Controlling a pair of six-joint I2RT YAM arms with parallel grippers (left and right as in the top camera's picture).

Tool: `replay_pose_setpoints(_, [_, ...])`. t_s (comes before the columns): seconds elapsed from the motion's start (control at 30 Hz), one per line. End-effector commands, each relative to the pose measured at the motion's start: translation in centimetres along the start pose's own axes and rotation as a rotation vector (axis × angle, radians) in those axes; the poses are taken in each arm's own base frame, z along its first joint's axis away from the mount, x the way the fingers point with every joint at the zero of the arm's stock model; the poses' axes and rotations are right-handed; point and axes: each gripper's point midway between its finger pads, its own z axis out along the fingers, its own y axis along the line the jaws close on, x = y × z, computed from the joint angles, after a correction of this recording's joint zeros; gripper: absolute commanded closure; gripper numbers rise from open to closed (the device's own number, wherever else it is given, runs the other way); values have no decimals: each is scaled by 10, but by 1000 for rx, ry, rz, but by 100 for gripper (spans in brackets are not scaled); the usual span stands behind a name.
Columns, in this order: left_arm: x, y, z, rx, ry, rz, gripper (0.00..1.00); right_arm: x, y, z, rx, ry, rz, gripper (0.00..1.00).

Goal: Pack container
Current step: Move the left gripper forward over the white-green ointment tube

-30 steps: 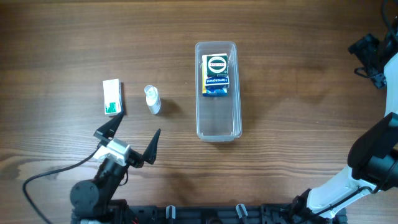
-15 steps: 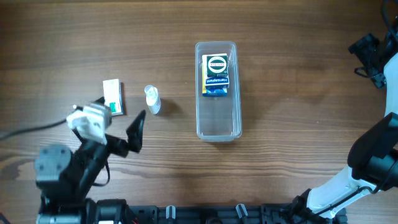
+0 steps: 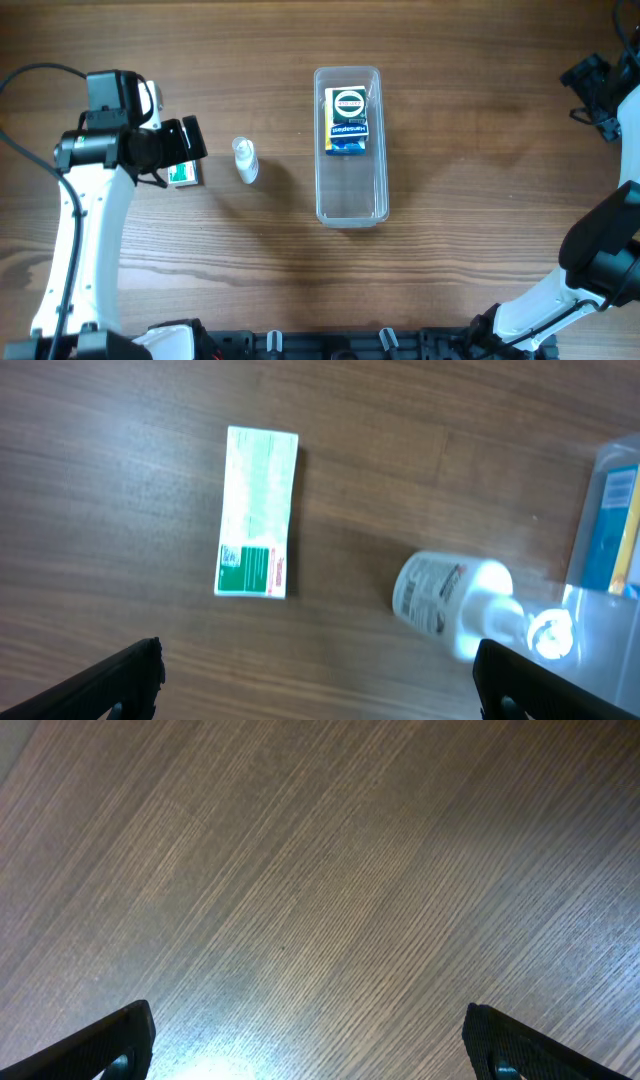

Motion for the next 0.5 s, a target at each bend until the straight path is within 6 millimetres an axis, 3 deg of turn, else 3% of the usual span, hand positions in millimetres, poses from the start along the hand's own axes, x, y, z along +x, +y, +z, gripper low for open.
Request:
replay_pose_setpoints(0.0, [-9, 4, 17, -17, 6, -10, 0, 4, 0, 6, 3, 14, 10, 0])
replay_pose_setpoints(0.13, [-14, 6, 31, -16, 10, 65, 0, 4, 0, 6, 2, 14, 10, 0])
replay_pose_setpoints(0.23, [-12, 23, 43, -31, 47, 44, 0, 4, 0, 6, 2, 14, 11, 0])
replay_pose_setpoints(0.37, [-7, 19, 61, 119, 86, 251, 0, 4, 0, 6, 3, 14, 10, 0])
replay_pose_setpoints(0.47, [-11, 33, 82, 55, 97, 289, 0, 3, 0, 6, 2, 14, 10, 0])
